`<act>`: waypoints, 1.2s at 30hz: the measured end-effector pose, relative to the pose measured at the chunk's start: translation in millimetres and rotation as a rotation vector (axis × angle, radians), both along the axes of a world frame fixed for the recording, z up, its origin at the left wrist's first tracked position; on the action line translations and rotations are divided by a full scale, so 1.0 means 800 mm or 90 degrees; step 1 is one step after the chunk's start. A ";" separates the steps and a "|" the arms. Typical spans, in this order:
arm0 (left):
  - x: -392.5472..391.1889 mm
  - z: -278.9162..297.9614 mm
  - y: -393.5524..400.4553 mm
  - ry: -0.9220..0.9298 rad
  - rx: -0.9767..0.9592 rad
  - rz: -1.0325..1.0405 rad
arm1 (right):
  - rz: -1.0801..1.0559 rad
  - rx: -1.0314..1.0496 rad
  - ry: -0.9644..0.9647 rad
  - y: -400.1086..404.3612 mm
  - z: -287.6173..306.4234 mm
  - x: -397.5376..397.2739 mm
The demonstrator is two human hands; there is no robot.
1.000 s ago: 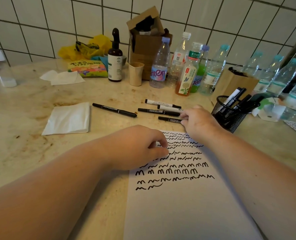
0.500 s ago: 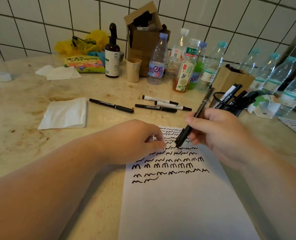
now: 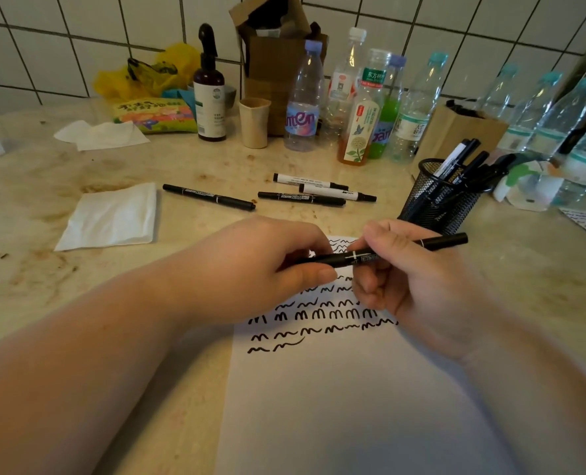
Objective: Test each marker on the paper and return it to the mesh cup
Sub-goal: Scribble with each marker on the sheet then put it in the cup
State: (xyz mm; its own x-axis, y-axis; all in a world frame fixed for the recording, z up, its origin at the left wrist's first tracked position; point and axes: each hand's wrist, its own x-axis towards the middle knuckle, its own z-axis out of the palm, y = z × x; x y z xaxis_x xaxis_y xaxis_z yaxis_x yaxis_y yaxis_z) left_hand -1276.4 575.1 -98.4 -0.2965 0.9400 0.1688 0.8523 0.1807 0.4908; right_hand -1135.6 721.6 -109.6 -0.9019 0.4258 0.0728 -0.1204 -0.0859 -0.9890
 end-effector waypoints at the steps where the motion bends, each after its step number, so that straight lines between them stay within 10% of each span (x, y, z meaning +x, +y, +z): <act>1: 0.001 0.001 -0.001 0.014 -0.001 -0.005 | 0.004 0.006 0.000 0.000 0.001 0.001; 13: -0.025 0.016 -0.010 -0.138 -0.064 -0.016 | 0.048 0.012 0.077 0.019 0.011 0.009; 18: -0.019 -0.007 -0.005 0.077 -0.135 0.028 | 0.124 0.148 -0.074 -0.003 0.002 0.013; 36: -0.020 -0.011 0.001 0.077 -0.127 0.030 | 0.101 0.189 -0.142 -0.012 0.001 0.016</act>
